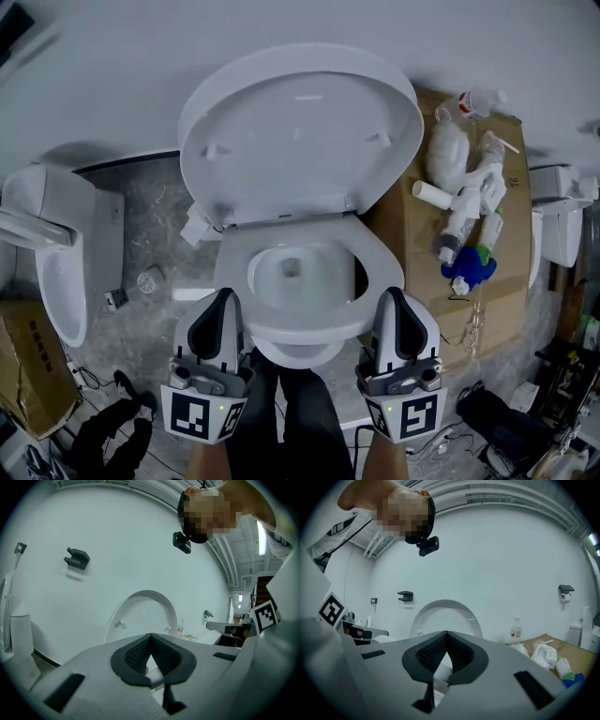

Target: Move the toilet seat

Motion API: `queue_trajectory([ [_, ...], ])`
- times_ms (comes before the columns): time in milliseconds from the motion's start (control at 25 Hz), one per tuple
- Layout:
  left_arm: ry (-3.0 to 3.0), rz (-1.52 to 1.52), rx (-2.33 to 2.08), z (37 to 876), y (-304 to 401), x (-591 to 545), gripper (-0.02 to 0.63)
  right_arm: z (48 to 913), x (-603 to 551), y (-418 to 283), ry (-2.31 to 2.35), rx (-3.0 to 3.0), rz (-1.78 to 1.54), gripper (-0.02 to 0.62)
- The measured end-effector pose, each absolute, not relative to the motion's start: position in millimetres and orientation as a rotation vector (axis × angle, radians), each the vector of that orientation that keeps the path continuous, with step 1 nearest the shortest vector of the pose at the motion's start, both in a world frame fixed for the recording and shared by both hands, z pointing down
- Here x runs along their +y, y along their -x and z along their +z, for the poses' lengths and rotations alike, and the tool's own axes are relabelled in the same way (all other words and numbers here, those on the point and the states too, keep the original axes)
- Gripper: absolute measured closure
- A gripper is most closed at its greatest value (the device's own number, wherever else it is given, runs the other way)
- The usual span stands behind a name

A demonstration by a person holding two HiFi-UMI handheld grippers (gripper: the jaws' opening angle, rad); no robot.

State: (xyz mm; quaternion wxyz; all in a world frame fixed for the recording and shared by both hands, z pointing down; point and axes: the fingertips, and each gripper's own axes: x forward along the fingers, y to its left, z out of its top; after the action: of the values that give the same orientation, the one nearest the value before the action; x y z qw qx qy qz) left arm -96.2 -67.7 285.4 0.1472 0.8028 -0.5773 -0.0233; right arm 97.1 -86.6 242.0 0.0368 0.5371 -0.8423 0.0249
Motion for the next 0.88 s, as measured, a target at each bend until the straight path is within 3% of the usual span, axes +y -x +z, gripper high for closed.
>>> queue_trajectory([
  [880,-2.374,-0.129,-1.755,265,109,-128,0.598,225,-156,-81,-1.61,-2.654,0.001,0.583],
])
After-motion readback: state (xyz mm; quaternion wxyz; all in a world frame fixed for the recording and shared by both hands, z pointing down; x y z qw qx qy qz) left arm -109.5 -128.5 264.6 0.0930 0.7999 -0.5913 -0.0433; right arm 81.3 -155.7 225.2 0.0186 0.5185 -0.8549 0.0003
